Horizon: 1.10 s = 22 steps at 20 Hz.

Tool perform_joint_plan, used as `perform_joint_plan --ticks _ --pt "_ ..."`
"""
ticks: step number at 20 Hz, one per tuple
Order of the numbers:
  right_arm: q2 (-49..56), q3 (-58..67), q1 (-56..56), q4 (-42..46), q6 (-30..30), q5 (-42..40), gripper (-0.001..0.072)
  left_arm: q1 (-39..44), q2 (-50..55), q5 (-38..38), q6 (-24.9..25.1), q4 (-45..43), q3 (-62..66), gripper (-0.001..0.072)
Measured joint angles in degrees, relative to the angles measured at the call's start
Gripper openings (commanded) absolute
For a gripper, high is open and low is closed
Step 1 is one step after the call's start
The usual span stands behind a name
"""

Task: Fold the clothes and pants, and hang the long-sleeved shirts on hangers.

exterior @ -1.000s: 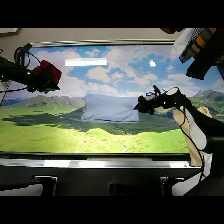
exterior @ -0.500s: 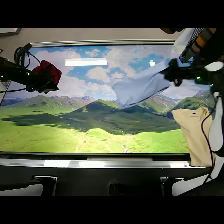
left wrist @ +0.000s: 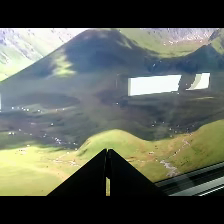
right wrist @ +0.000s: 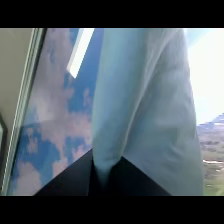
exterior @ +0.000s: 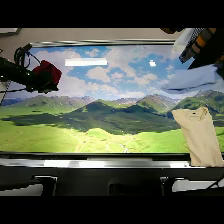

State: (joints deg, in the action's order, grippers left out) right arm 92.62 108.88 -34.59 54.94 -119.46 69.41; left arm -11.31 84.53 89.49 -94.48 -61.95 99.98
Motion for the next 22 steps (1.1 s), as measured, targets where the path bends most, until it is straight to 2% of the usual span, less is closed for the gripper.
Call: perform_joint_plan --ticks 4,8,15,22 --pt "-4.00 0.20 -4.81 8.07 -6.64 7.08 0.0036 0.00 0.00 0.13 0.00 -0.04 0.00 0.0018" --pt "-5.73 0.24 -7.17 11.32 -9.22 17.33 0.0036 0.00 0.00 0.15 0.00 -0.07 0.00 0.0018" --pt "-7.41 0.24 -7.89 14.82 -10.23 31.65 0.0036 0.00 0.11 0.24 0.02 -0.04 -0.13 0.0018" --pt "-13.33 -4.22 -7.91 26.84 -9.75 35.69 0.0037 0.00 0.11 0.57 0.22 -0.07 -0.20 0.0018"
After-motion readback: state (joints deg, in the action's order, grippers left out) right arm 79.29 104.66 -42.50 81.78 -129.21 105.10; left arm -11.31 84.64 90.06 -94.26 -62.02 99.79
